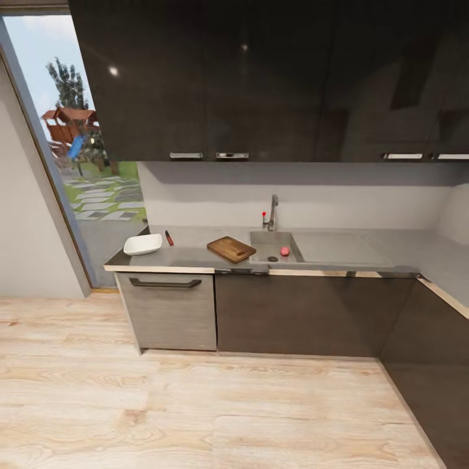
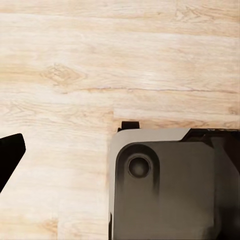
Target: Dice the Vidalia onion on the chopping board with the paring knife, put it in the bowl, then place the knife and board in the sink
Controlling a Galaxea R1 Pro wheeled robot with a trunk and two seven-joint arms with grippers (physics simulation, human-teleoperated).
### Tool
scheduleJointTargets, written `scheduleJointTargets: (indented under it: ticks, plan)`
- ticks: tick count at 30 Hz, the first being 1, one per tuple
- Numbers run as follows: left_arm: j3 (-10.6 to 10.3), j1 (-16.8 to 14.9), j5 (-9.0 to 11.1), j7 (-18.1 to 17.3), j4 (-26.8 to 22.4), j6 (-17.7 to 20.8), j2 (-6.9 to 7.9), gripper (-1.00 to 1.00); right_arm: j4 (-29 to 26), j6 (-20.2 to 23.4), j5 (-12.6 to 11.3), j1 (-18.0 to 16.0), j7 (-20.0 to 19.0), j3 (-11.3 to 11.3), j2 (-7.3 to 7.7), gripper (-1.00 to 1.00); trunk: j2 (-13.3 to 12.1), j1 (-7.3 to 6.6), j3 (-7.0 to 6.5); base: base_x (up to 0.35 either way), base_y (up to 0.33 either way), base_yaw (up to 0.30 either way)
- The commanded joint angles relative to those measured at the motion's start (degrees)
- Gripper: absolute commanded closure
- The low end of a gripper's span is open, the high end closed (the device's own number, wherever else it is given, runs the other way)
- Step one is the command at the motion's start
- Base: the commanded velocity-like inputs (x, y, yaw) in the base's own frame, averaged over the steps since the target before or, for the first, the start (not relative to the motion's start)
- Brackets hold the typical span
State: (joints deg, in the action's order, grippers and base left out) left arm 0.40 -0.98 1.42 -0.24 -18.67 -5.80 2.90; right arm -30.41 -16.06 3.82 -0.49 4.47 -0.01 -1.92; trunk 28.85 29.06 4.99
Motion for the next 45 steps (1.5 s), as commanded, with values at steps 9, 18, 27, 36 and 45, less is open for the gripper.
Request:
scheduleJointTargets:
  ticks: [9, 18, 27, 36, 45]
  plan:
    - [0.01, -0.06, 0.15, -0.03, 0.04, -0.18, 0.0, -1.0, 0.02, -0.11, 0.4, -0.04, 0.35, -0.01, -0.02, -1.0, -3.53, -1.96, -1.51, 0.0, 0.0, 0.0]
    - [0.03, -0.03, 0.16, -0.03, 0.04, -0.18, 0.0, -1.0, 0.02, -0.11, 0.4, -0.04, 0.36, -0.02, -0.02, -1.0, -5.93, -3.28, -2.59, 0.0, 0.0, 0.0]
    - [0.01, -0.03, 0.16, -0.02, 0.1, -0.18, 0.0, -1.0, 0.0, -0.11, 0.4, -0.04, 0.37, 0.0, -0.02, -1.0, -5.93, -3.28, -2.59, 0.0, 0.0, 0.0]
    - [-0.01, -0.04, 0.16, -0.03, 0.08, -0.18, 0.0, -1.0, 0.02, -0.11, 0.4, -0.05, 0.37, 0.01, -0.01, -1.0, -5.93, -3.28, -2.59, 0.0, 0.0, 0.0]
    - [-0.01, -0.02, 0.16, -0.03, 0.12, -0.18, 0.0, -1.0, 0.0, -0.11, 0.4, -0.04, 0.34, 0.0, -0.02, -1.0, -5.93, -3.28, -2.59, 0.0, 0.0, 0.0]
